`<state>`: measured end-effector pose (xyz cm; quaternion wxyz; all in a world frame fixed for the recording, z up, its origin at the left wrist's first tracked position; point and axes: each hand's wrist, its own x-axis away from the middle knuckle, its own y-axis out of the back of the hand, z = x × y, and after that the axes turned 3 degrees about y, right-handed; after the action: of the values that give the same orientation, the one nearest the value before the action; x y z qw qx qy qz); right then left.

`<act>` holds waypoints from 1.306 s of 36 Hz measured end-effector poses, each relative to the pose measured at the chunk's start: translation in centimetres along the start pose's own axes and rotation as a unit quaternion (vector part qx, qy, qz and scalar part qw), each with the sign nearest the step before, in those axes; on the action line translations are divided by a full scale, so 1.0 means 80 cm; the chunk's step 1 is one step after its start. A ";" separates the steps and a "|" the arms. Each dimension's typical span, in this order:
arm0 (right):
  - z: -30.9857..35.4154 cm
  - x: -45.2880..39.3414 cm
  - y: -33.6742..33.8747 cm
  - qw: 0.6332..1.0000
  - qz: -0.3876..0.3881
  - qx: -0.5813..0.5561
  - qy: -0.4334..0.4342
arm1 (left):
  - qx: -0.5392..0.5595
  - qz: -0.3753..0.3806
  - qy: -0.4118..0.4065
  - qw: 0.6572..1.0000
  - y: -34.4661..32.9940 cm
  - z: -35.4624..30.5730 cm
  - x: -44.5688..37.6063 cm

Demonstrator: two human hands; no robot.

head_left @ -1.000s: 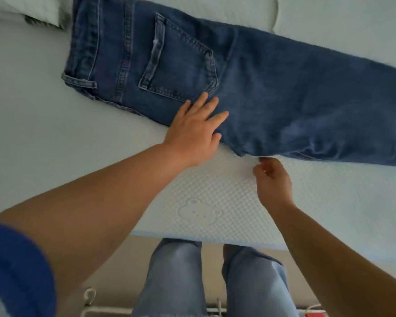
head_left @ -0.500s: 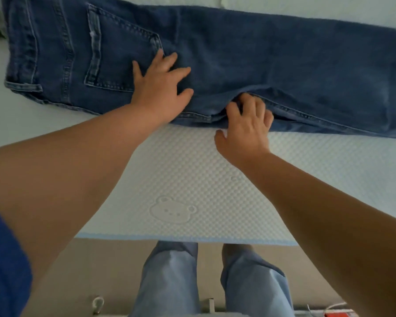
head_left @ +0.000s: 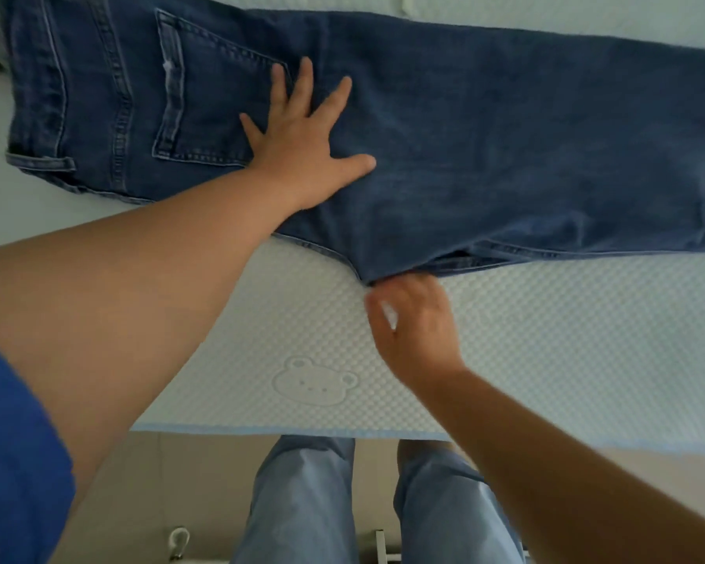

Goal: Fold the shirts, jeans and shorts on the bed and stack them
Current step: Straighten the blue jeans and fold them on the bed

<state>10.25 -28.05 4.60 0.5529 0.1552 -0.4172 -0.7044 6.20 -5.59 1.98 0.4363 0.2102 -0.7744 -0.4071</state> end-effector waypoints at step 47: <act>-0.086 -0.023 0.078 0.638 -0.141 -0.553 -0.518 | -0.077 -0.063 -0.212 0.972 -0.083 -0.043 0.124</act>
<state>19.57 -29.48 4.73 0.1229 -0.5123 -0.1410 -0.8382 3.65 -17.78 2.59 0.2506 0.1338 -0.8007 -0.5275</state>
